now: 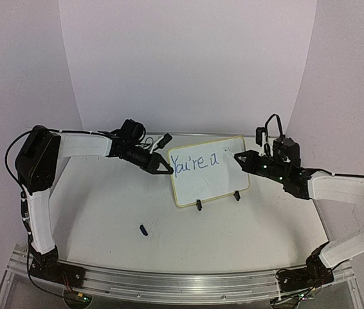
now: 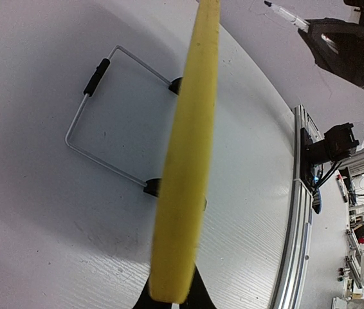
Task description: Write a sentence on the whiteboard
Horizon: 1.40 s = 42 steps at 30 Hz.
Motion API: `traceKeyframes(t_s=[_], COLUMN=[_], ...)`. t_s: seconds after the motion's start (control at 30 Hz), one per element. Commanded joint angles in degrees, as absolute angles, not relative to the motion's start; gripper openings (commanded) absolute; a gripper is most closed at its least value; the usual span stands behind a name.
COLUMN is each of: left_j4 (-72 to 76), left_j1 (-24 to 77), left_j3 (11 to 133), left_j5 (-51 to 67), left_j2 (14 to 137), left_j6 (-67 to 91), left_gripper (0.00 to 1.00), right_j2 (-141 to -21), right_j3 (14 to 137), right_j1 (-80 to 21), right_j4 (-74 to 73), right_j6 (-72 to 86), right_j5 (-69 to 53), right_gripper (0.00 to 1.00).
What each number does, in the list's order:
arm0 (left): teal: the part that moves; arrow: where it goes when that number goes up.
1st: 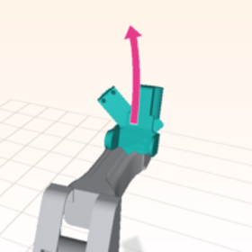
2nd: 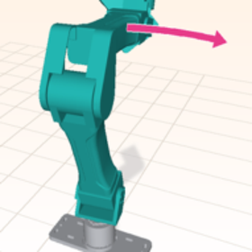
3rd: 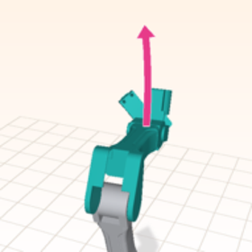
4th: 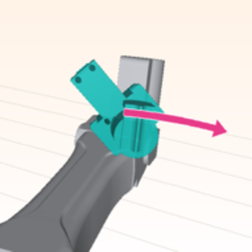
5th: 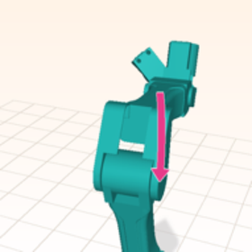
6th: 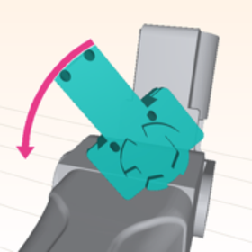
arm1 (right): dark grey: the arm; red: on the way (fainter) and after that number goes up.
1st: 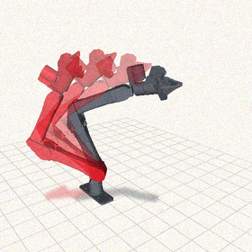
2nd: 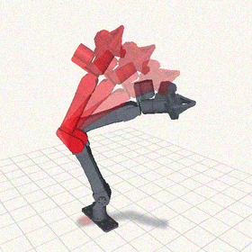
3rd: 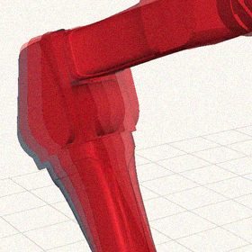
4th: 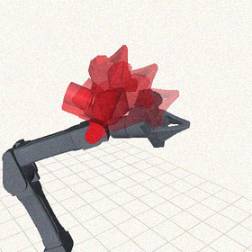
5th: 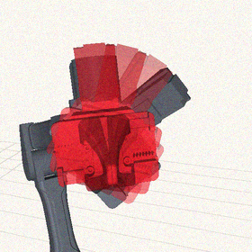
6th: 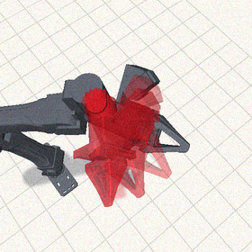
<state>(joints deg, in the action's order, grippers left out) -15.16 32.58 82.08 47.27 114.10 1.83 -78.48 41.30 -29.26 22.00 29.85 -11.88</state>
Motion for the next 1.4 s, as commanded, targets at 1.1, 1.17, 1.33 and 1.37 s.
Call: traceKeyframes(t_s=[1.1,1.17,1.33,1.37], left_j4=[-18.7,-18.7,-18.8,-18.8], left_j1=[33.8,33.8,33.8,33.8], left_j3=[83.3,83.3,83.4,83.4], left_j5=[45.1,45.1,45.0,45.0], left_j2=[114.7,114.8,115.0,115.0], left_j6=[0.1,0.1,0.1,0.1], left_gripper=[0.0,0.0,0.0,0.0], right_j2=[-76.5,-77.5,-80.4,-81.1], right_j3=[43.5,43.4,44.7,45.1], right_j1=[-21.4,-21.4,-21.5,-21.5], right_j4=[18.0,19.1,19.9,20.1], right_j6=[23.6,23.6,23.8,23.9], right_j5=[-26.4,-26.8,-27.4,-27.5], right_gripper=[0.0,0.0,0.0,0.0])
